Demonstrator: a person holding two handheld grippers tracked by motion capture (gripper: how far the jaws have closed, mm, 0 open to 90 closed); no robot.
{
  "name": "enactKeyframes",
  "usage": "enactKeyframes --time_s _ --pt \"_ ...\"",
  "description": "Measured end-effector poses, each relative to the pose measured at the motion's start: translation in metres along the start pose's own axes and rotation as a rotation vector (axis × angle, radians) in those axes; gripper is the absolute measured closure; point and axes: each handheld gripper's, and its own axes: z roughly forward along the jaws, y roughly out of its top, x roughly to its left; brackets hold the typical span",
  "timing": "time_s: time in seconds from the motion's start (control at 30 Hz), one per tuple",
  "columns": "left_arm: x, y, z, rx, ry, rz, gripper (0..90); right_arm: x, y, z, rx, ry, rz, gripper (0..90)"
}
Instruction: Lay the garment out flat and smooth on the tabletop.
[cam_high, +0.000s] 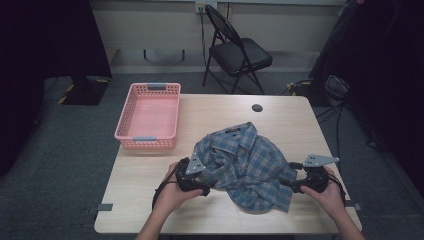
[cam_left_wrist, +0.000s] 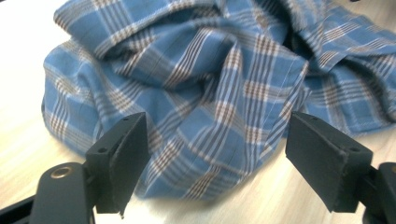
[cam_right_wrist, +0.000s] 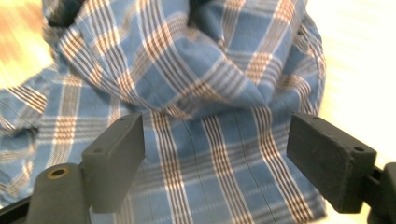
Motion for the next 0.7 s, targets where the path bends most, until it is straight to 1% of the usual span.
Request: enactKeyframes --time_s 0.1,0.13,0.17,0.33,0.47,0.5,0.53,0.67,0.7 --pt "-0.001 0.004 0.001 -0.008 -0.010 0.002 22.5 0.002 0.006 -0.001 -0.018 0.008 -0.003 20.2" --pt "-0.001 0.007 0.003 -0.011 -0.018 0.002 23.2 0.002 0.007 -0.001 -0.025 0.016 -0.003 21.8" --pt "-0.001 0.007 0.003 -0.011 -0.018 0.002 23.7 0.002 0.009 -0.001 -0.028 0.023 -0.004 23.2" --pt "0.000 0.009 0.014 0.009 -0.023 -0.003 27.5 0.004 0.014 0.001 -0.038 0.038 -0.009 26.7" --pt "0.000 0.008 0.020 0.022 -0.026 -0.007 30.4 0.006 0.020 0.002 -0.061 0.053 -0.015 31.5" --pt "0.000 0.008 0.020 0.022 -0.026 -0.007 30.6 0.006 0.020 0.002 -0.061 0.053 -0.015 31.5" --pt "0.001 0.007 0.023 0.032 -0.024 -0.009 31.1 0.007 0.023 0.003 -0.070 0.064 -0.015 32.9" --pt "0.002 0.006 0.027 0.038 -0.025 -0.015 34.2 0.008 0.030 0.005 -0.090 0.087 -0.012 38.4" --pt "0.002 0.006 0.028 0.044 -0.028 -0.013 34.2 0.008 0.030 0.005 -0.090 0.087 -0.012 38.4"
